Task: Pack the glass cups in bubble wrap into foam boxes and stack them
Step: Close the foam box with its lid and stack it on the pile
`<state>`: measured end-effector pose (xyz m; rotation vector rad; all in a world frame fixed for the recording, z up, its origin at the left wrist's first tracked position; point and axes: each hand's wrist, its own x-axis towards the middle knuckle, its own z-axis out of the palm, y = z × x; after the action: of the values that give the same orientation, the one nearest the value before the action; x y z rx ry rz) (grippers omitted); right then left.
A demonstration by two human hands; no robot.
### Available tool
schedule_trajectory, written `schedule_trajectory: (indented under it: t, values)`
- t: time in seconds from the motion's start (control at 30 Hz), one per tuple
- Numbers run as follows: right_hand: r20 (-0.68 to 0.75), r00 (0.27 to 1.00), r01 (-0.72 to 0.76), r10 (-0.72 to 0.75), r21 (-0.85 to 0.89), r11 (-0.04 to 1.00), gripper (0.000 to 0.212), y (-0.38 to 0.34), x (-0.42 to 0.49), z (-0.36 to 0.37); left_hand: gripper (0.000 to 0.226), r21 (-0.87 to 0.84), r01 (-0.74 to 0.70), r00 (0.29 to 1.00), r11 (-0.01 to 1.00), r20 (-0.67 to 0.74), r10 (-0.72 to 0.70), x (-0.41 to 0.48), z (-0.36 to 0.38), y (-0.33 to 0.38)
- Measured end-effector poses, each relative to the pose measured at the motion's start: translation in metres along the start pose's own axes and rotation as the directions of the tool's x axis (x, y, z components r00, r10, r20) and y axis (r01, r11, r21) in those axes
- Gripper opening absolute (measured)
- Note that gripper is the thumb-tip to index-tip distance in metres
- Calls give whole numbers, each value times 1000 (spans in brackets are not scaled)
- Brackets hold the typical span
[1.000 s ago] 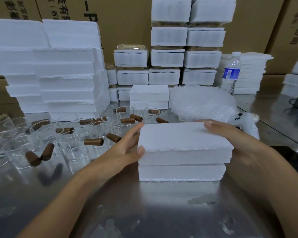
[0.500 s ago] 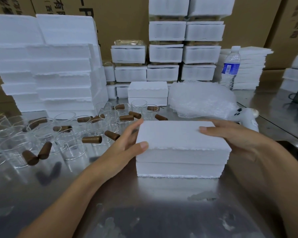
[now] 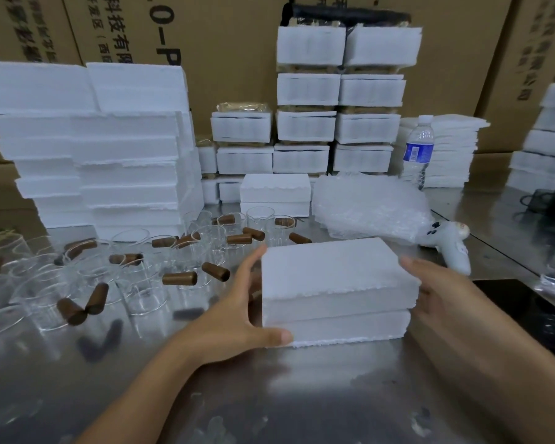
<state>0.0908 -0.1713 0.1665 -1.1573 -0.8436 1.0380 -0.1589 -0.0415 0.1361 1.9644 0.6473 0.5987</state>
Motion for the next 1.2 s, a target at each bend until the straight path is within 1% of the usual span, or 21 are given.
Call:
schedule_trajectory:
  t: [0.03,0.07,0.1,0.13,0.2,0.27,0.3,0.33,0.4,0.43,0.47,0.57,0.7,0.8,0.83,0.93,0.97,1.03,1.1,1.13,1.2]
  values:
    - [23,998,-57,57,-28,998,45,4,-4,-2,116,3,2,1000,1000,-8,-2,0,0,0]
    - [15,995,-94,95,-62,994,51,8,-5,-2,115,3,0,1000,1000,-16,0,1,-1,0]
    - [-18,993,-115,114,-92,989,52,9,-6,-1,115,3,-6,1000,1000,-24,6,2,-1,-1]
    - [-61,990,-130,125,-94,987,51,11,-5,1,114,0,-14,999,1000,-33,14,2,-1,-2]
    - [-151,978,-157,147,-59,986,36,9,-2,5,113,-20,-33,998,999,-55,32,2,1,-4]
    - [-188,964,-196,187,-30,980,24,4,-1,10,112,-40,-52,995,998,-85,48,1,2,-5]
    - [-185,960,-216,208,-23,976,25,0,-1,12,112,-43,-61,993,997,-108,56,1,2,-5]
    - [-174,958,-234,226,-26,972,32,-3,-2,14,112,-48,-75,989,996,-133,69,1,1,-5]
    - [-146,957,-257,250,-30,966,60,-9,-1,17,110,-55,-110,978,992,-183,98,0,-1,-3]
    - [-129,956,-268,264,-20,963,70,-12,-1,17,109,-50,-124,972,991,-208,111,-1,-2,-2]
    - [-106,956,-275,272,-15,961,74,-15,0,18,108,-44,-135,965,990,-234,121,-1,-3,0]
    - [-61,958,-282,279,-41,959,67,-24,2,23,110,-35,-157,946,987,-292,140,-4,-4,4]
    - [-41,975,-219,219,6,976,60,-35,9,29,112,-35,-175,937,984,-312,155,-6,-2,10]
    - [-1,988,-157,157,-9,988,35,-41,12,35,113,-43,-179,937,983,-311,157,-6,-4,10]
    - [8,989,-146,146,-15,989,35,-42,14,36,114,-49,-181,939,982,-307,157,-5,-5,10]
    - [6,988,-154,154,-18,988,54,-39,17,39,113,-68,-178,941,982,-303,150,-3,-6,7]
    - [-5,987,-158,158,-7,987,56,-37,18,41,113,-74,-171,943,982,-301,141,-3,-6,5]
    - [-53,987,-154,153,2,988,52,-30,19,43,112,-84,-146,948,986,-295,116,-2,-7,3]
    - [-111,985,-133,133,12,991,35,-19,21,42,111,-88,-130,953,988,-285,100,-1,-7,1]
    - [-128,984,-119,121,24,993,31,-15,21,42,112,-92,-130,955,987,-280,100,-1,-6,1]
    - [-146,984,-95,98,27,995,37,-9,22,40,112,-106,-135,956,985,-274,102,-1,-5,-1]
